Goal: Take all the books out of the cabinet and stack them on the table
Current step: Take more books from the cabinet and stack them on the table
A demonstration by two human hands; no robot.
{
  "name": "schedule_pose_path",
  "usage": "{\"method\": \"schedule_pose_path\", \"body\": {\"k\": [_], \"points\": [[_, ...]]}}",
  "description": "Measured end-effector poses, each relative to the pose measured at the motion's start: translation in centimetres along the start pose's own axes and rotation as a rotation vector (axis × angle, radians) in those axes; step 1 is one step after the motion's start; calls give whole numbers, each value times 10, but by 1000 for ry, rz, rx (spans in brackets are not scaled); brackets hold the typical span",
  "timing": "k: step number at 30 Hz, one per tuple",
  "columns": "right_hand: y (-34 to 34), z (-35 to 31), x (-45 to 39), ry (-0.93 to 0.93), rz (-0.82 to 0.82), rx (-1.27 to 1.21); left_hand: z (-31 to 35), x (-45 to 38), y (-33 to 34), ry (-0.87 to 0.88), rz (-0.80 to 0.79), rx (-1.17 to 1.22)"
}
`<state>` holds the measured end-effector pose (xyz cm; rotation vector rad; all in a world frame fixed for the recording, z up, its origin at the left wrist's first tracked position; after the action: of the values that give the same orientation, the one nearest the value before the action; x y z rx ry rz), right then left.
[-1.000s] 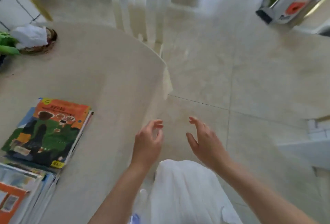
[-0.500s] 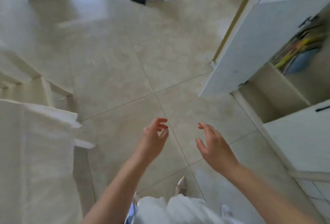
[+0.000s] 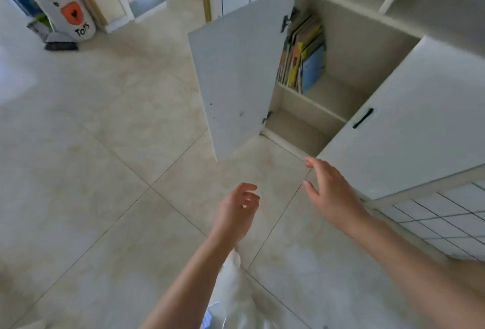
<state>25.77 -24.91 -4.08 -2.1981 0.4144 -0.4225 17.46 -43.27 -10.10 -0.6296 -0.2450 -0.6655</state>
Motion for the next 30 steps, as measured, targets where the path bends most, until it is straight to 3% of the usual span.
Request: {"method": "schedule_pose_path", "body": {"k": [16,24,30], "points": [[-107,73,-237,64,20,187,144,-289,44,122,-151,-185],[-119,130,-361,19,-39,243,162,-401,87,97,-198,-208],[-106,173,-457,-119,-28,321,160,-481,120,77,-105,-160]]}}
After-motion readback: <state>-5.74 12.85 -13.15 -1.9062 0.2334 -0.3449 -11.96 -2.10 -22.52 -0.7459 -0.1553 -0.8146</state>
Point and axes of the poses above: each hand's wrist, its own x-axis away from the middle knuckle, its own y-axis out of the palm, z = x × y, the point moved 6 cm from there along -x, towards the middle knuckle, and after that the axes turned 8 degrees about -x, right-handed, at the moved point
